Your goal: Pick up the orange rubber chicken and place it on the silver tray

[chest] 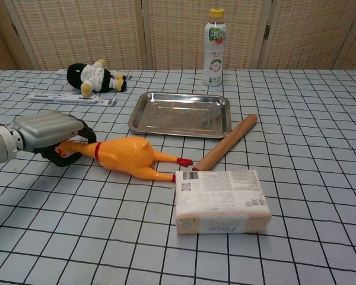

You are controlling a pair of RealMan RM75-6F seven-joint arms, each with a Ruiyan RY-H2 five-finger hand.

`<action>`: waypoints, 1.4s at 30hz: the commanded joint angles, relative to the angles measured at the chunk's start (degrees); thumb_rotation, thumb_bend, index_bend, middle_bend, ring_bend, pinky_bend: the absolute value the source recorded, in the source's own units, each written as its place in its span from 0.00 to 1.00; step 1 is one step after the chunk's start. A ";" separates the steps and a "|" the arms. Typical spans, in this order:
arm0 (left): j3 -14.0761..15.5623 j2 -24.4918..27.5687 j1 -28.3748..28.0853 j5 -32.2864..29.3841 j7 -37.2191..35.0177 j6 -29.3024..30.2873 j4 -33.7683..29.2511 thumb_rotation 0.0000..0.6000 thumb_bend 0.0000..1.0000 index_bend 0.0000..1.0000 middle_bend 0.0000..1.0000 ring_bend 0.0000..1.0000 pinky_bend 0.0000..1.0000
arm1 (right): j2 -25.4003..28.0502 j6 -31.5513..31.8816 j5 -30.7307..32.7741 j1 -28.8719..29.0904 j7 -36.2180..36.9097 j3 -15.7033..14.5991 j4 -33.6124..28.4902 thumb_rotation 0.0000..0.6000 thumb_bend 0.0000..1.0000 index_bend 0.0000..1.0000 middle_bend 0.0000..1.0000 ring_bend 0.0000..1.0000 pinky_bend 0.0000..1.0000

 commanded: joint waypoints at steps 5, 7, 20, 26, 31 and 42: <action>1.05 -1.14 0.90 3.34 -4.99 7.98 0.62 1.00 0.81 0.74 0.59 0.37 0.33 | 0.49 0.52 -0.58 -0.16 0.53 -0.38 -0.44 1.00 0.07 0.00 0.00 0.00 0.00; 1.27 -0.86 1.04 3.58 -5.80 8.80 0.20 1.00 0.84 0.74 0.60 0.38 0.33 | 0.62 0.88 -1.00 -0.28 0.71 -0.57 -0.57 1.00 0.07 0.00 0.00 0.00 0.00; -0.05 3.49 3.01 1.26 -10.77 13.05 -11.94 1.00 0.90 0.75 0.63 0.44 0.46 | 5.22 -6.77 -5.86 7.81 9.40 0.46 -10.14 1.00 0.07 0.00 0.00 0.00 0.00; -2.29 6.86 2.38 -2.45 -9.81 11.34 -19.54 1.00 0.90 0.75 0.63 0.44 0.46 | 8.26 -18.63 0.27 16.57 9.79 4.82 -20.77 1.00 0.07 0.00 0.00 0.00 0.00; -3.34 8.92 1.98 -5.23 -5.55 10.46 -24.33 1.00 0.90 0.75 0.63 0.44 0.46 | 6.13 -26.04 9.80 23.57 5.34 9.94 -27.29 1.00 0.07 0.00 0.00 0.00 0.00; -4.41 9.03 1.31 -8.93 1.28 10.65 -29.32 1.00 0.90 0.75 0.63 0.44 0.46 | -8.26 -31.02 37.01 39.94 -10.63 17.23 -27.64 1.00 0.07 0.00 0.00 0.00 0.00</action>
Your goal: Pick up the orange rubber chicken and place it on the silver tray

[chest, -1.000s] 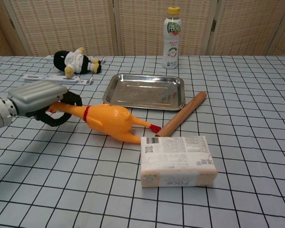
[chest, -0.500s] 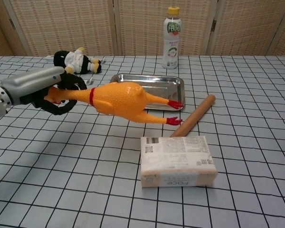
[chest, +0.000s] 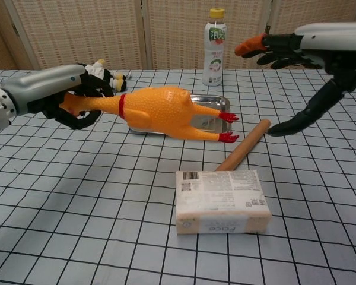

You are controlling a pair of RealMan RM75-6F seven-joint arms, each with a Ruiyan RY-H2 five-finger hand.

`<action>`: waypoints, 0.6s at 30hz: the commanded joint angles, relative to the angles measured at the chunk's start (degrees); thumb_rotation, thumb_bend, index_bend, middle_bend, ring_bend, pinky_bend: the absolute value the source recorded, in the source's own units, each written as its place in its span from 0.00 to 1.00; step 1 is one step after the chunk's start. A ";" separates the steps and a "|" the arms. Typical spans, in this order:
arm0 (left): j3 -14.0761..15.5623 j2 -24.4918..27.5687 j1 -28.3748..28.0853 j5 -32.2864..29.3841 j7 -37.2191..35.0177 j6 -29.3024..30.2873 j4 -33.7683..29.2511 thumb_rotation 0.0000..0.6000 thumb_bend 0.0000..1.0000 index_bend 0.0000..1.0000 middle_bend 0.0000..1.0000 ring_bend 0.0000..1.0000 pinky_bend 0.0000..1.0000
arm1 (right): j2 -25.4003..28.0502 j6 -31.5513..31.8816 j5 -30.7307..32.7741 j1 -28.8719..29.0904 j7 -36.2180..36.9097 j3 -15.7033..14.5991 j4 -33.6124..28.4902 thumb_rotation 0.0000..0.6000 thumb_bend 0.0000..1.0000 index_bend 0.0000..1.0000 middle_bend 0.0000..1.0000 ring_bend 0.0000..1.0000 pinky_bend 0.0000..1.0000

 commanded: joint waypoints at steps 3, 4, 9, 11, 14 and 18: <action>-0.83 -0.28 -0.55 -2.17 2.02 -0.16 -1.81 1.00 0.90 0.75 0.63 0.44 0.46 | -11.55 0.66 15.35 11.04 -11.04 3.88 3.04 1.00 0.07 0.00 0.00 0.00 0.00; -0.97 -0.38 -0.69 -2.66 2.30 -0.33 -2.03 1.00 0.90 0.75 0.63 0.44 0.46 | -12.89 1.09 17.11 12.16 -11.82 4.20 3.77 1.00 0.07 0.00 0.00 0.00 0.00; -1.15 -0.76 -1.30 -4.20 4.52 -0.61 -3.84 1.00 0.90 0.75 0.63 0.44 0.46 | -20.32 4.59 23.82 17.55 -14.84 6.22 10.43 1.00 0.07 0.00 0.00 0.00 0.00; -1.01 -0.73 -1.38 -4.43 5.26 -0.56 -4.47 1.00 0.90 0.75 0.63 0.44 0.46 | -22.20 5.97 24.64 18.53 -15.31 6.60 12.42 1.00 0.07 0.00 0.00 0.00 0.00; -0.74 -0.73 -1.41 -4.85 6.07 -0.50 -5.41 1.00 0.89 0.75 0.63 0.44 0.46 | -25.05 8.88 24.15 19.38 -15.66 6.89 15.33 1.00 0.07 0.00 0.00 0.00 0.06; -0.21 -0.79 -1.46 -4.88 6.57 -0.54 -6.33 1.00 0.90 0.75 0.63 0.44 0.46 | -27.59 10.89 23.64 19.52 -14.76 7.05 17.56 1.00 0.09 0.31 0.23 0.25 0.49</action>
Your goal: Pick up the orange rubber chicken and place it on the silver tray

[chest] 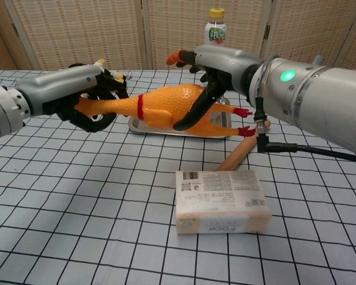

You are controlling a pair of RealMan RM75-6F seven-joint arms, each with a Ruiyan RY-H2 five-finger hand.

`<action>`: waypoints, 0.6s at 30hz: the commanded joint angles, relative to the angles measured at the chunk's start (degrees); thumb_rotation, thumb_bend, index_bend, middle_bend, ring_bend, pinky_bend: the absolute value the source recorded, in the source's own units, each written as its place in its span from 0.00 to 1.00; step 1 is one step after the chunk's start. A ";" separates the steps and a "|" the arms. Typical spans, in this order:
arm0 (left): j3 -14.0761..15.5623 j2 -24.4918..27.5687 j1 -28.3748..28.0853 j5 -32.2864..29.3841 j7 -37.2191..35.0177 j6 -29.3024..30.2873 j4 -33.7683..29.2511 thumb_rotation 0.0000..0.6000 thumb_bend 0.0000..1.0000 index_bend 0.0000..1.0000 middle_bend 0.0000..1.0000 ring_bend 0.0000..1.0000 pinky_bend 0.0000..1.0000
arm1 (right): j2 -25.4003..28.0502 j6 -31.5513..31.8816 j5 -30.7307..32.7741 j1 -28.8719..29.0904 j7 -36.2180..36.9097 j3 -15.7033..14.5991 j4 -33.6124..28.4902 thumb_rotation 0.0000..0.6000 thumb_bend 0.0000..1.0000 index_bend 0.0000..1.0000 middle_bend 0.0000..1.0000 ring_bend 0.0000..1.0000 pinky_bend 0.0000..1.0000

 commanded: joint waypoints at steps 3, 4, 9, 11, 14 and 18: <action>0.18 -0.18 -0.27 -0.50 0.49 -0.20 -0.70 1.00 0.89 0.75 0.63 0.44 0.45 | -1.73 0.91 -0.33 0.48 0.11 -0.41 1.59 1.00 0.11 0.48 0.34 0.38 0.60; 0.12 -0.17 -0.33 -0.63 0.66 -0.14 -0.93 1.00 0.89 0.75 0.63 0.44 0.45 | -1.71 0.81 -0.38 0.45 0.04 -0.72 1.52 1.00 0.11 0.51 0.36 0.39 0.61; 0.27 0.31 -0.21 -0.55 0.90 0.39 -1.79 1.00 0.89 0.75 0.63 0.44 0.45 | -0.56 -0.70 0.80 0.46 0.11 -1.13 0.34 1.00 0.17 0.81 0.57 0.61 0.84; 0.23 0.71 -0.12 -0.77 0.89 0.53 -2.05 1.00 0.89 0.75 0.63 0.44 0.46 | -0.16 -0.39 -0.50 0.24 0.51 -1.32 -0.03 1.00 0.21 0.92 0.65 0.70 0.94; -0.01 1.42 0.00 -1.24 0.73 0.74 -2.46 1.00 0.89 0.75 0.63 0.44 0.46 | 0.88 -0.22 -3.35 -0.14 0.26 -2.65 -0.65 1.00 0.27 1.00 0.74 0.79 1.00; -0.14 2.09 0.13 -1.37 0.47 1.07 -3.16 1.00 0.89 0.75 0.63 0.44 0.46 | 2.44 -1.26 -3.81 -0.16 -0.35 -3.67 -1.72 1.00 0.32 1.00 0.75 0.82 1.00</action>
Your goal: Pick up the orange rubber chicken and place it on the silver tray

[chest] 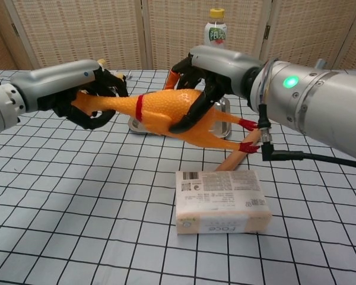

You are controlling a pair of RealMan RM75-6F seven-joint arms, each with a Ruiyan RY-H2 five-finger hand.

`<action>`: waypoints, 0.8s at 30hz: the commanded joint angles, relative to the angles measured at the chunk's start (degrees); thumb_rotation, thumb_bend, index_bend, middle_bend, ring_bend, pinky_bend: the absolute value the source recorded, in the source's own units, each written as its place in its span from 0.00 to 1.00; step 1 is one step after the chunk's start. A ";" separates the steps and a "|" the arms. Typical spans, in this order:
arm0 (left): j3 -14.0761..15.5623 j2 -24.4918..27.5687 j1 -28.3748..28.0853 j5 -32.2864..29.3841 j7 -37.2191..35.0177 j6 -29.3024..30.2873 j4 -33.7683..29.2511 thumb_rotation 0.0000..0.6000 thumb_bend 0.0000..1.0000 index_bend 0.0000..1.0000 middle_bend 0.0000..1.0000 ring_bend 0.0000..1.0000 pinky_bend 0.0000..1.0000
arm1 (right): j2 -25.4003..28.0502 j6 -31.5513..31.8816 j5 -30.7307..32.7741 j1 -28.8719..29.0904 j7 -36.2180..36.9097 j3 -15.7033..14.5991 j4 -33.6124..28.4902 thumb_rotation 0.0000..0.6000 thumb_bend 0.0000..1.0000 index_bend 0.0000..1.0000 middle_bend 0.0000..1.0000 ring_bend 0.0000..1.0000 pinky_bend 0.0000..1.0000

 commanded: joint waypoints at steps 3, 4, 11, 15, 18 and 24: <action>0.12 0.43 0.05 0.00 -0.17 0.07 -0.72 1.00 0.89 0.75 0.63 0.44 0.46 | 0.88 -0.40 0.10 -0.12 -0.28 -0.72 -1.26 1.00 0.32 1.00 0.75 0.82 1.00; 0.18 0.49 0.04 0.03 -0.08 0.11 -0.83 1.00 0.89 0.75 0.63 0.44 0.46 | 0.41 0.27 -0.43 -0.40 0.53 -0.44 -1.24 1.00 0.33 1.00 0.75 0.82 1.00; 0.10 1.23 0.11 -0.22 0.02 0.47 -1.44 1.00 0.89 0.75 0.63 0.44 0.46 | 4.26 -5.21 -0.88 -1.45 5.49 -1.10 -2.86 1.00 0.25 0.16 0.12 0.13 0.42; -0.21 1.40 0.01 -0.83 -0.64 0.26 -1.12 1.00 0.89 0.75 0.63 0.44 0.46 | 6.52 -7.44 -3.18 -1.86 8.43 -0.94 -2.68 1.00 0.13 0.00 0.00 0.00 0.09; -0.60 1.59 -0.22 -1.78 -1.04 -0.23 -1.02 1.00 0.89 0.75 0.63 0.44 0.46 | 7.24 -7.82 -5.31 -2.38 10.07 -1.31 -2.44 1.00 0.10 0.00 0.00 0.00 0.00; -0.77 1.93 -0.65 -2.20 -1.02 -0.66 -1.38 1.00 0.89 0.75 0.63 0.44 0.46 | 8.60 -8.95 -5.28 -2.64 12.33 -1.27 -2.65 1.00 0.09 0.00 0.00 0.00 0.00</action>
